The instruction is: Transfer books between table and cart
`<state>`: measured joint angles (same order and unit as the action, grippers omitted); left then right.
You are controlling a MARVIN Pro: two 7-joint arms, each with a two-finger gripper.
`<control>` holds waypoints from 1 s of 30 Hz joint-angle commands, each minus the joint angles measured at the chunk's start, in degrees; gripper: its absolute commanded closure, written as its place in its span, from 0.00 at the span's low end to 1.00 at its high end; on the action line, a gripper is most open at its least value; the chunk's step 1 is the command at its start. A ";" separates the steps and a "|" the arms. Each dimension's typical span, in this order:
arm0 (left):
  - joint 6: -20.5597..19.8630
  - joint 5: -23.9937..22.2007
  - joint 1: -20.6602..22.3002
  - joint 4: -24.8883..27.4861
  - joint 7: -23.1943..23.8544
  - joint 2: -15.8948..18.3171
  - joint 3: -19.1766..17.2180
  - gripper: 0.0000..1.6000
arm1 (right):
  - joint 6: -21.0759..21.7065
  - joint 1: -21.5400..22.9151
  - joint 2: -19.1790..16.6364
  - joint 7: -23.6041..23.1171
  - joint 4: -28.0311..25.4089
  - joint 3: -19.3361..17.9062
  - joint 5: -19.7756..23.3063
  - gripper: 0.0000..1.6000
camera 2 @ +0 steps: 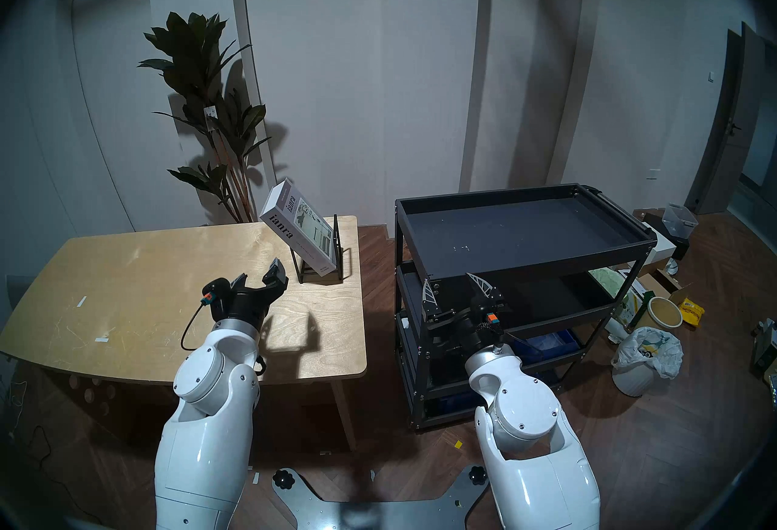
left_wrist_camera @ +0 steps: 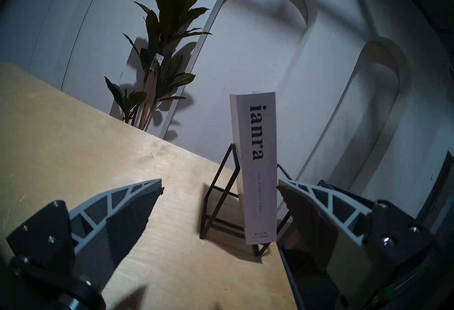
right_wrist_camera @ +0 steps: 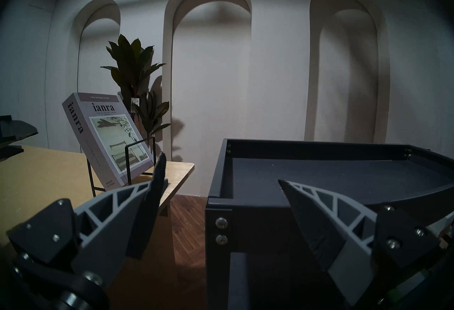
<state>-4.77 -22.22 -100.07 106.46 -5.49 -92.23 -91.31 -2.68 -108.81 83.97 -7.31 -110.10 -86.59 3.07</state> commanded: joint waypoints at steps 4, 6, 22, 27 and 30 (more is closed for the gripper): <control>2.04 3.77 7.90 -2.43 -1.12 1.13 1.73 0.00 | -1.85 2.74 0.21 -0.33 -0.40 0.85 -0.11 0.00; 2.24 4.02 8.66 -3.30 -1.46 1.07 1.81 0.00 | -2.03 2.97 0.32 -0.25 -0.11 0.89 -0.03 0.00; 2.70 3.09 18.03 -12.11 -3.47 0.38 1.09 0.00 | -2.51 4.83 0.78 0.30 2.23 1.02 0.23 0.00; 2.69 2.06 21.01 -14.94 -3.69 0.02 0.68 0.00 | -2.57 5.31 0.84 0.95 2.76 1.14 -0.05 0.00; 2.28 0.94 21.37 -15.21 -3.38 -0.17 0.44 0.00 | -2.53 5.59 0.93 1.44 3.03 1.20 -0.22 0.00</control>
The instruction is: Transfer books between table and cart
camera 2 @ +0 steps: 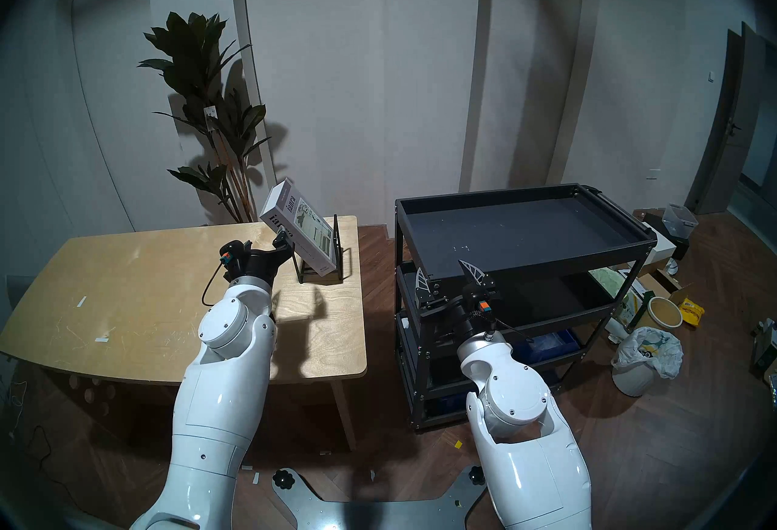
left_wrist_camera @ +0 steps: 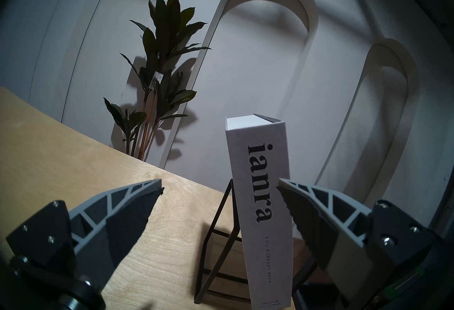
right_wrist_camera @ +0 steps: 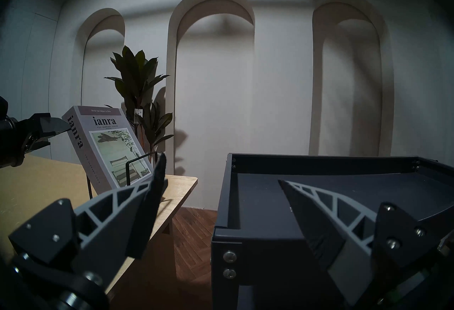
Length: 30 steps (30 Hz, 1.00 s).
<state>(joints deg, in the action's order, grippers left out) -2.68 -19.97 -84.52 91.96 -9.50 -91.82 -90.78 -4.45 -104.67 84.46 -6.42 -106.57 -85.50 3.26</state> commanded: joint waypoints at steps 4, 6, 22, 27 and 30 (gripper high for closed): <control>-0.22 -2.40 6.55 -1.35 1.45 -0.66 -0.11 0.00 | -0.73 1.70 0.51 1.06 -0.13 0.17 -0.62 0.00; -0.18 -2.59 6.50 -1.18 1.55 -0.75 0.00 0.00 | -0.76 1.79 0.53 1.31 0.02 0.23 -0.75 0.00; -0.11 -3.32 7.22 -1.79 1.06 -0.69 0.37 0.00 | -1.18 2.33 0.51 2.16 0.80 0.61 -1.48 0.00; 0.32 -3.14 9.08 -4.12 0.70 -0.67 0.18 0.00 | -1.05 2.34 0.37 2.22 0.79 0.67 -1.50 0.00; 0.53 -2.99 9.95 -5.00 0.53 -0.77 0.21 0.00 | -0.99 2.29 0.33 2.35 0.75 0.70 -1.50 0.00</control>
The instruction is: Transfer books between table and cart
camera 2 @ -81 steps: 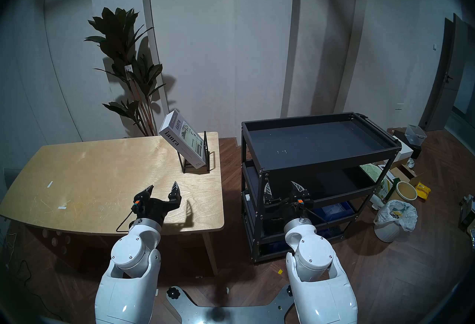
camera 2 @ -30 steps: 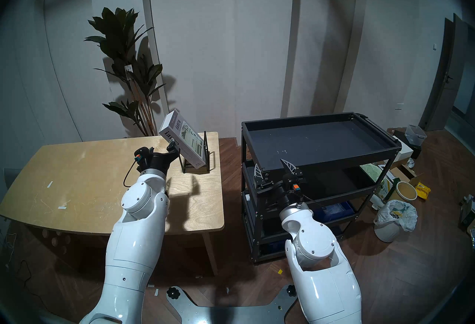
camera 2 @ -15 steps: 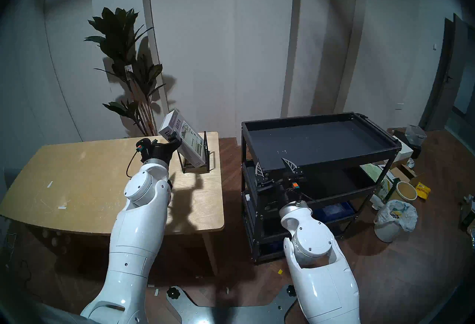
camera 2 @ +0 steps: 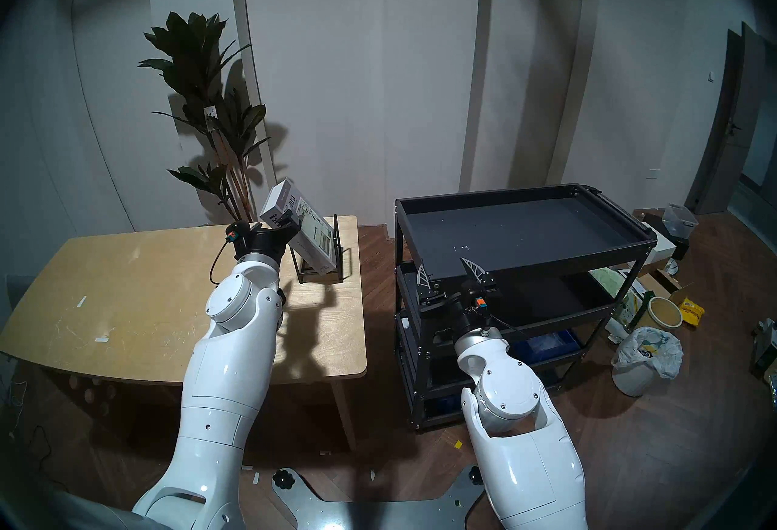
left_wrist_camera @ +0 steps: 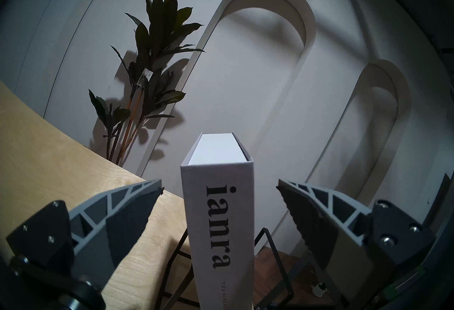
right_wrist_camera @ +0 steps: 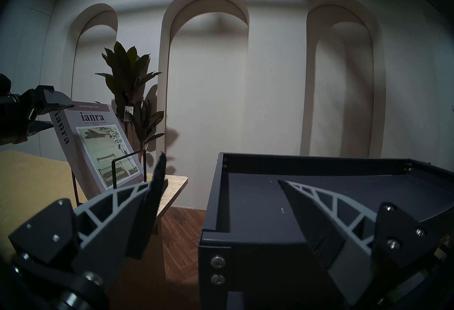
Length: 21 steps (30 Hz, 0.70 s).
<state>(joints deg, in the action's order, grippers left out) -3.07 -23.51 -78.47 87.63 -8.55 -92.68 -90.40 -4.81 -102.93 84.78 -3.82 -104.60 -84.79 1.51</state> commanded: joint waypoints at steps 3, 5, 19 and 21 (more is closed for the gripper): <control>1.28 0.82 4.89 -1.56 -0.60 0.04 0.01 0.00 | -0.65 0.55 -0.08 -0.17 -1.15 -0.09 0.27 0.00; 1.54 0.85 5.53 -2.11 -0.66 0.01 0.00 0.00 | -0.68 0.57 -0.12 -0.14 -1.07 -0.16 0.30 0.00; 2.44 1.60 9.53 -7.80 -0.99 0.01 0.34 0.00 | -0.71 0.90 -0.11 0.05 -0.62 -0.50 0.52 0.00; 2.69 1.70 10.03 -8.76 -1.02 -0.03 0.36 0.00 | -0.72 1.03 -0.10 0.04 -0.46 -0.54 0.55 0.00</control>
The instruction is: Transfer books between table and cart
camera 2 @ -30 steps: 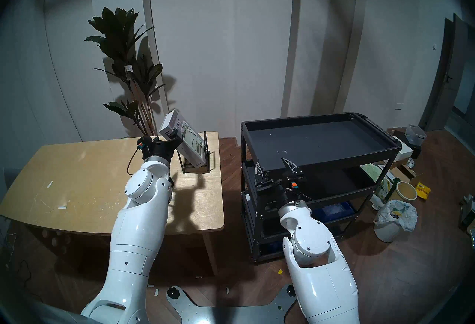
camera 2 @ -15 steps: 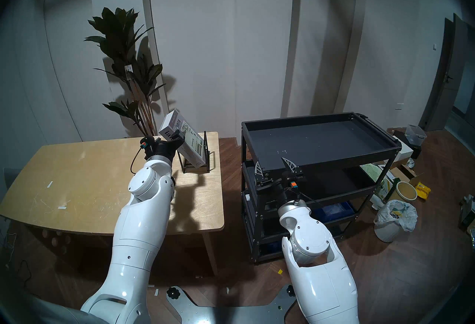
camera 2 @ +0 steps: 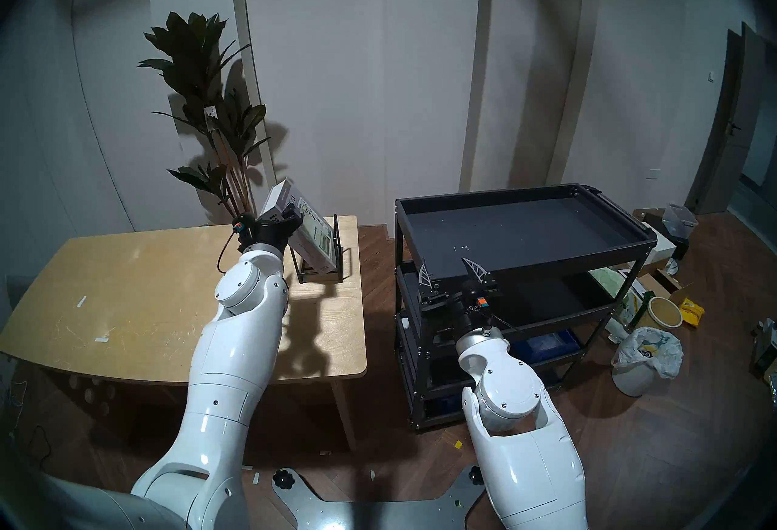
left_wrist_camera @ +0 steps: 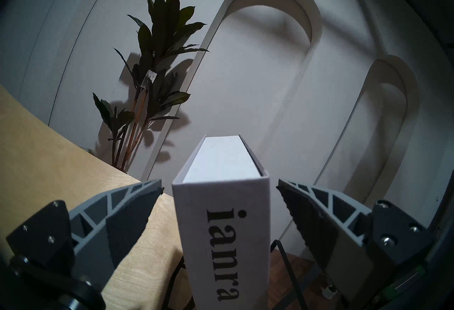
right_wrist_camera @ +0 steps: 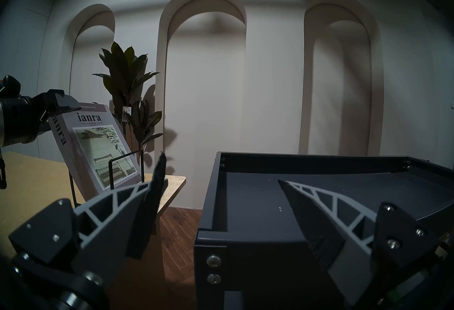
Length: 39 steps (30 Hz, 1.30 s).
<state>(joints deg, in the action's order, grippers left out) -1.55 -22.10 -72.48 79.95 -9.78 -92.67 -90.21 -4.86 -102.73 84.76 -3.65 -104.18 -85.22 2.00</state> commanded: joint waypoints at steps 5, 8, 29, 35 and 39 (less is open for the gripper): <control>1.63 0.35 4.90 -2.34 0.13 -0.04 0.03 0.00 | -0.64 1.32 -0.04 -0.02 -0.27 -0.12 -0.10 0.00; 1.95 0.34 5.29 -2.55 0.15 0.01 -0.11 0.00 | -0.63 1.59 -0.04 0.09 0.08 -0.09 -0.27 0.00; 2.88 0.57 7.20 -5.85 0.39 0.16 -0.24 0.00 | -0.81 2.94 0.24 0.24 1.33 -0.01 -0.40 0.00; 3.33 0.48 7.35 -6.35 0.58 0.21 -0.46 0.00 | -0.74 3.18 0.29 0.26 1.56 0.10 -0.48 0.00; 3.52 0.45 7.46 -6.73 0.69 0.18 -0.60 0.12 | -0.76 3.26 0.28 0.28 1.69 0.16 -0.52 0.00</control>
<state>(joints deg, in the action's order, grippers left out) 1.02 -21.50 -67.10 72.79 -9.52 -92.62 -90.60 -4.98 -100.33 84.83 -3.26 -101.54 -85.31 1.44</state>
